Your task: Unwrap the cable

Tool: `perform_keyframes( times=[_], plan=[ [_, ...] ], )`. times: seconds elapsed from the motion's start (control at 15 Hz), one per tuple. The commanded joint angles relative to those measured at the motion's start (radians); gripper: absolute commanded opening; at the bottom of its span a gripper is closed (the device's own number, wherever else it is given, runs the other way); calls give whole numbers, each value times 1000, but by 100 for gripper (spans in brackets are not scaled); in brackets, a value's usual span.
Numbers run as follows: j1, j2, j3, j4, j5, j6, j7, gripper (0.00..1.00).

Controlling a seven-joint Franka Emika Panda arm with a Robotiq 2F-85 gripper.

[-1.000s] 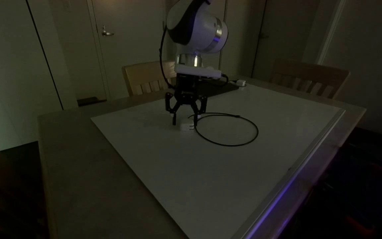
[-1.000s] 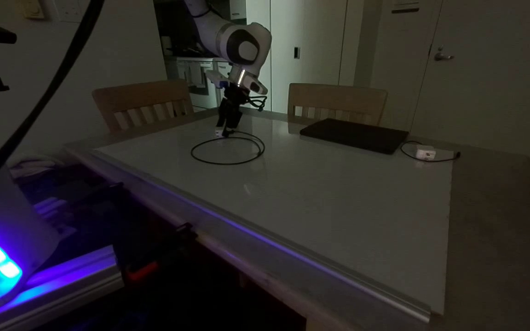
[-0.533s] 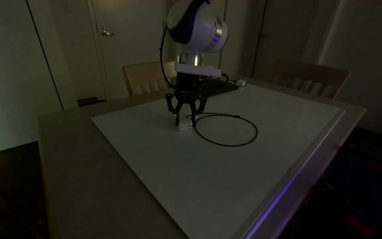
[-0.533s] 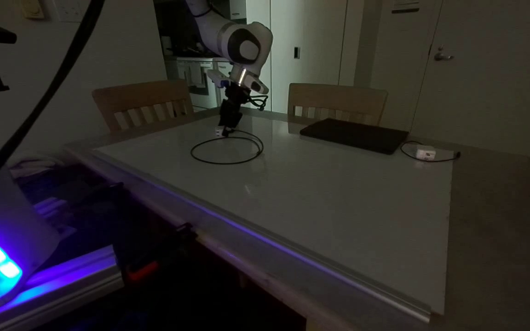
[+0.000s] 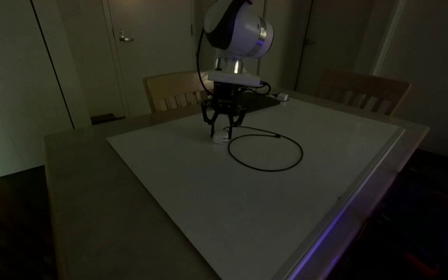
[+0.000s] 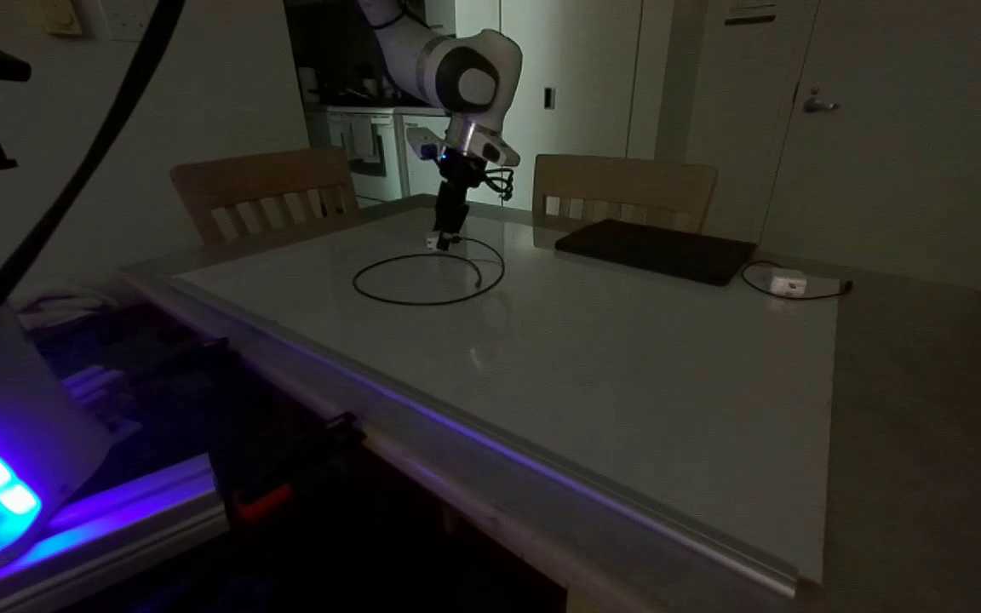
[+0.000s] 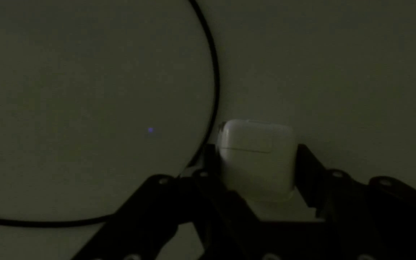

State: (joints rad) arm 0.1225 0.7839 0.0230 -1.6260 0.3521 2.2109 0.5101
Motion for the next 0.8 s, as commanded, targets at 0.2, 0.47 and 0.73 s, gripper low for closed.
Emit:
perform_keyframes(
  times=[0.2, 0.47, 0.73],
  plan=[
    [-7, -21, -12, -29, 2, 23, 32, 53],
    [-4, -26, -35, -57, 45, 146, 169, 28],
    [-30, -43, -51, -98, 78, 271, 301, 28]
  ],
)
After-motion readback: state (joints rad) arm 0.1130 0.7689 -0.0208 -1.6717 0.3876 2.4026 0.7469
